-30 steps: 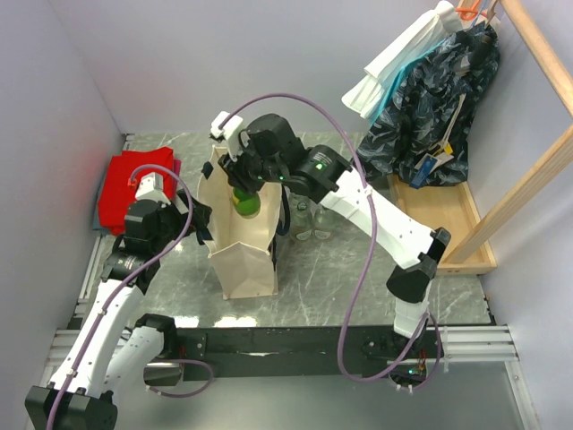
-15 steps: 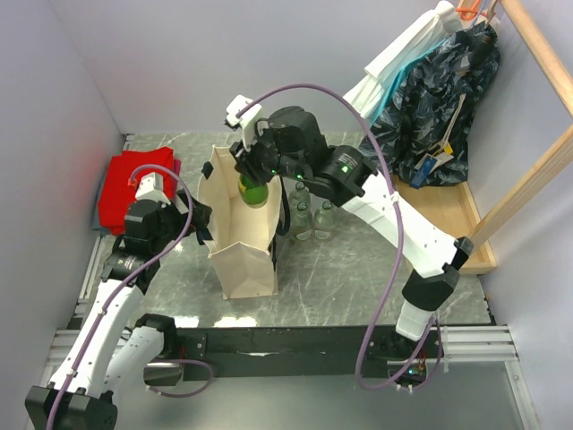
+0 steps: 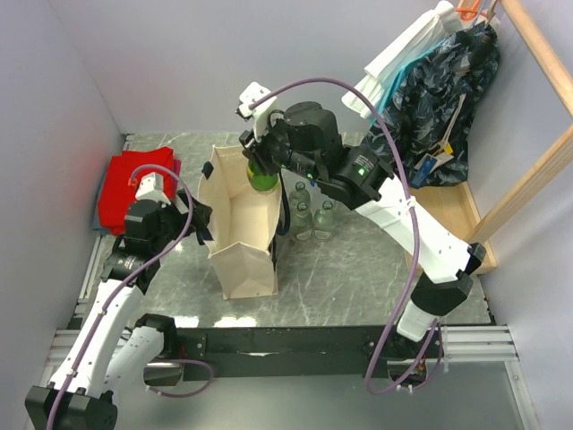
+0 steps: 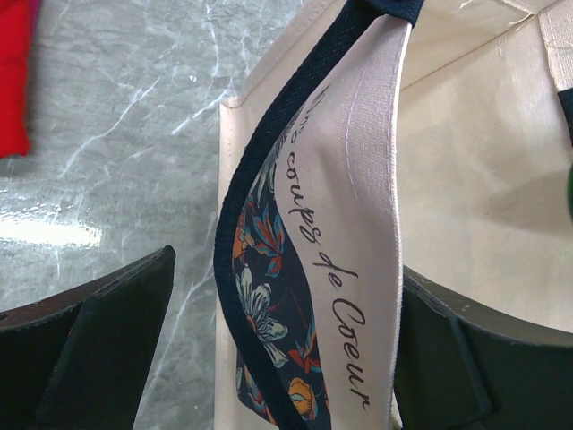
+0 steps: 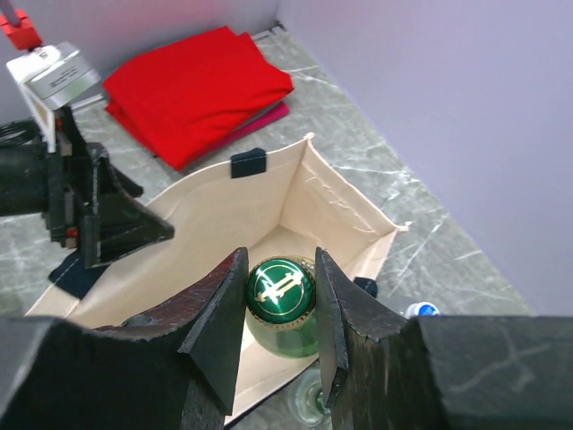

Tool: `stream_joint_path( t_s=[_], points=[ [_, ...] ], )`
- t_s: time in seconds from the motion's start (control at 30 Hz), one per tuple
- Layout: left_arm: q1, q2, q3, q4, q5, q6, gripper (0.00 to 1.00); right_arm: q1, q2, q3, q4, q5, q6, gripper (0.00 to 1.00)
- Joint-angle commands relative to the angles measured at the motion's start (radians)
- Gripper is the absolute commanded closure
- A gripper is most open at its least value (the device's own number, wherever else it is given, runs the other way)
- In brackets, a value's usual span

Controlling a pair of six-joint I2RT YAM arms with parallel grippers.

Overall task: Take the beverage out of the canvas bag
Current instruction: Place the drink at the center of the board.

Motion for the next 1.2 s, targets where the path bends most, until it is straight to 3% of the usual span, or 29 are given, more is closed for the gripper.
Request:
stream_joint_path(
  t_s=[0.0,0.57,1.17],
  points=[
    [-0.005,-0.001,0.021,0.030,0.013,0.014,0.04,0.011,-0.106,0.035,0.202,0.077,-0.050,1.00],
    [-0.005,0.003,0.021,0.031,0.018,0.017,0.04,0.026,-0.200,-0.022,0.231,0.171,-0.081,1.00],
    [-0.005,-0.012,0.020,0.036,0.030,0.015,0.04,0.027,-0.427,-0.302,0.242,0.271,-0.009,1.00]
  ],
)
